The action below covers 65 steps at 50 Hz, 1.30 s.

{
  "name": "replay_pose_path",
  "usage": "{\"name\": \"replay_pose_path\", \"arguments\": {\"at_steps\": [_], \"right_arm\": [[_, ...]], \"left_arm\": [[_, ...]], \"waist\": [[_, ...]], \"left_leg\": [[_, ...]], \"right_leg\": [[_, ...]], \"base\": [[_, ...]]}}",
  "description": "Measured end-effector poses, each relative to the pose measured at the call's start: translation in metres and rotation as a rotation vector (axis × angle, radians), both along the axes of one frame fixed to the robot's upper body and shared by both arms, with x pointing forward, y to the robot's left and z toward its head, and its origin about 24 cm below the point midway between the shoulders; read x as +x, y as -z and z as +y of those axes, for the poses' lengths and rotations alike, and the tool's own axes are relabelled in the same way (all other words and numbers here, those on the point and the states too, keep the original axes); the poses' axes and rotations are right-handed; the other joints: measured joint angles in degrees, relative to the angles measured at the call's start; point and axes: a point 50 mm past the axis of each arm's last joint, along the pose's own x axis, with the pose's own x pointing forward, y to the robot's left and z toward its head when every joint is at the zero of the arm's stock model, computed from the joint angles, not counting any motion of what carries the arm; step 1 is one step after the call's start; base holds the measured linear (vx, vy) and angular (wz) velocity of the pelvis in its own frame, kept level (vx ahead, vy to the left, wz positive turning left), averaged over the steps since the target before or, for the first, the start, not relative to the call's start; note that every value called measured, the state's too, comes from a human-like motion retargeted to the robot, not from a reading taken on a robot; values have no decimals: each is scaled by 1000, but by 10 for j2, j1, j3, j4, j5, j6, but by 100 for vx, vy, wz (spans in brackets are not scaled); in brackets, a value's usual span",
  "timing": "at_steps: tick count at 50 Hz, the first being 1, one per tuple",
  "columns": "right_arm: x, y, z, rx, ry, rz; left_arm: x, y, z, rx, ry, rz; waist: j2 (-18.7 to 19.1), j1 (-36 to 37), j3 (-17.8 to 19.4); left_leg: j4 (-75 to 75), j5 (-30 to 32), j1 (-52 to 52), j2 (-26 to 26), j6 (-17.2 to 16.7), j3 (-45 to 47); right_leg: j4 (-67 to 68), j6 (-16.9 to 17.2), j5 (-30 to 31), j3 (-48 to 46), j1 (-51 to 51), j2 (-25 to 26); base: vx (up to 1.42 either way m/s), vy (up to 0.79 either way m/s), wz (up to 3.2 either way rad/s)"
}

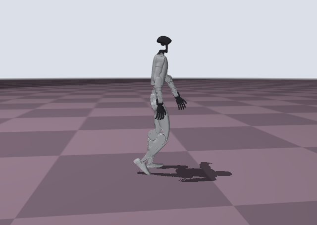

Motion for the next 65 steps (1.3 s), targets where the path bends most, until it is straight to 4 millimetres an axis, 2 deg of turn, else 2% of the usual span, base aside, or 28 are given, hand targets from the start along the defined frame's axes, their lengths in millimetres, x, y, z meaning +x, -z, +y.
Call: {"name": "replay_pose_path", "arguments": {"at_steps": [3,5,8,10,13,15,17,20,23,26,28,30,32,35,39,42,45,47,49,51,53,55,57,59,62,65], "right_arm": [[-43,6,5,44,14,145],[-67,8,8,72,26,221],[-91,7,9,83,55,296],[-101,6,9,80,60,334],[-103,7,13,102,31,357],[-102,7,12,103,34,350],[-91,6,4,85,50,324],[-73,5,-5,54,53,286],[-47,3,-14,18,23,241],[-12,-2,-24,-39,-11,163],[19,-10,-33,-92,-28,78],[56,-22,-42,-149,-39,-30],[94,-38,-49,-198,-41,-153],[153,-73,-57,-251,-30,-357],[224,-132,-57,-281,5,-651],[265,-180,-49,-276,19,-870],[293,-224,-32,-240,0,-1073],[304,-243,-18,-198,-42,-1170],[309,-251,-3,-151,-100,-1218],[308,-247,11,-108,-162,-1214],[301,-230,21,-75,-215,-1162],[286,-201,27,-49,-246,-1070],[262,-162,29,-29,-245,-943],[226,-118,27,-14,-217,-785],[155,-57,20,-11,-127,-505],[74,-17,4,-33,19,-216]], "left_arm": [[56,-45,-11,12,84,-215],[84,-76,-21,-1,126,-356],[112,-116,-36,-49,154,-546],[123,-138,-42,-62,159,-639],[129,-152,-47,-32,210,-699],[125,-146,-51,-27,243,-688],[118,-132,-56,-34,272,-640],[94,-93,-61,-39,316,-492],[49,-38,-59,-37,360,-257],[-16,15,-51,-51,371,24],[-64,41,-43,-71,340,201],[-111,59,-33,-88,277,355],[-157,70,-21,-93,192,486],[-216,74,-4,-93,57,638],[-271,69,14,-78,-121,744],[-295,65,21,-72,-243,754],[-306,63,21,-87,-324,722],[-308,64,17,-112,-329,702],[-306,65,12,-142,-302,687],[-299,66,8,-170,-257,672],[-288,68,7,-188,-206,654],[-273,69,7,-192,-151,631],[-253,70,7,-182,-92,599],[-230,70,8,-158,-29,564],[-187,68,9,-92,69,504],[-129,57,10,11,152,414]], "waist": [[6,-37,9],[6,-60,15],[-8,-99,28],[-22,-122,45],[-26,-136,60],[-19,-139,56],[-12,-136,52],[-13,-128,43],[-28,-110,37],[-50,-88,24],[-57,-73,6],[-61,-53,-8],[-70,-24,-12],[-87,26,-10],[-104,90,5],[-98,134,22],[-72,164,43],[-58,170,54],[-53,169,58],[-57,166,53],[-63,163,43],[-68,158,30],[-68,151,18],[-62,142,5],[-50,124,-19],[-40,98,-36]], "left_leg": [[7,-15,20,-3,-9,-40],[11,-25,34,-9,-12,-66],[17,-43,67,-34,-12,-105],[19,-59,102,-47,-11,-130],[17,-74,145,-39,-15,-146],[19,-76,161,-29,-17,-154],[25,-65,174,-26,-14,-164],[50,-26,194,-29,-2,-175],[121,48,194,-37,24,-157],[281,101,126,-47,63,-117],[414,105,40,-47,88,-94],[517,89,-45,-48,107,-78],[562,63,-105,-60,119,-66],[555,33,-176,-83,130,-50],[402,50,-217,-95,130,-25],[215,93,-207,-80,114,-8],[37,129,-180,-45,73,15],[-35,135,-171,-27,39,33],[-63,128,-174,-16,13,48],[-63,122,-180,-10,1,59],[-63,131,-173,-7,-1,67],[-63,148,-154,-6,3,70],[-62,158,-127,-5,8,66],[-57,150,-98,1,12,55],[-36,115,-70,14,20,30],[-18,80,-56,16,19,3]], "right_leg": [[-76,-22,-29,-28,-39,-23],[-174,-22,-21,-39,-49,-31],[-392,12,52,-32,-28,-44],[-523,57,88,-20,-7,-54],[-569,120,24,-8,-30,-55],[-569,127,-9,-7,-43,-52],[-569,116,8,-13,-34,-53],[-569,98,54,-29,2,-62],[-569,90,71,-26,50,-73],[-561,82,59,-15,86,-88],[-551,77,39,-11,92,-91],[-542,73,18,-7,92,-86],[-537,73,-1,4,100,-82],[-532,77,-23,29,112,-77],[-528,84,-48,66,134,-67],[-526,89,-69,92,161,-43],[-527,96,-95,113,210,-4],[-528,102,-111,121,247,13],[-527,105,-124,126,276,20],[-520,102,-131,129,295,20],[-507,94,-132,134,307,20],[-484,85,-121,138,316,22],[-445,76,-89,136,321,27],[-376,65,-34,126,311,34],[-205,53,60,95,242,43],[-30,39,100,58,137,32]], "base": [[50,0,128],[52,-6,120],[58,-11,123],[66,-17,106],[69,-20,52],[69,-22,28],[72,-24,26],[77,-28,25],[79,-34,8],[73,-35,-1],[64,-31,2],[60,-27,-19],[58,-23,-56],[57,-18,-84],[57,-12,-97],[61,-5,-103],[67,1,-88],[71,6,-52],[72,9,-27],[73,11,-13],[74,13,-9],[77,15,-2],[79,18,10],[79,20,19],[74,20,38],[65,18,64]]}}
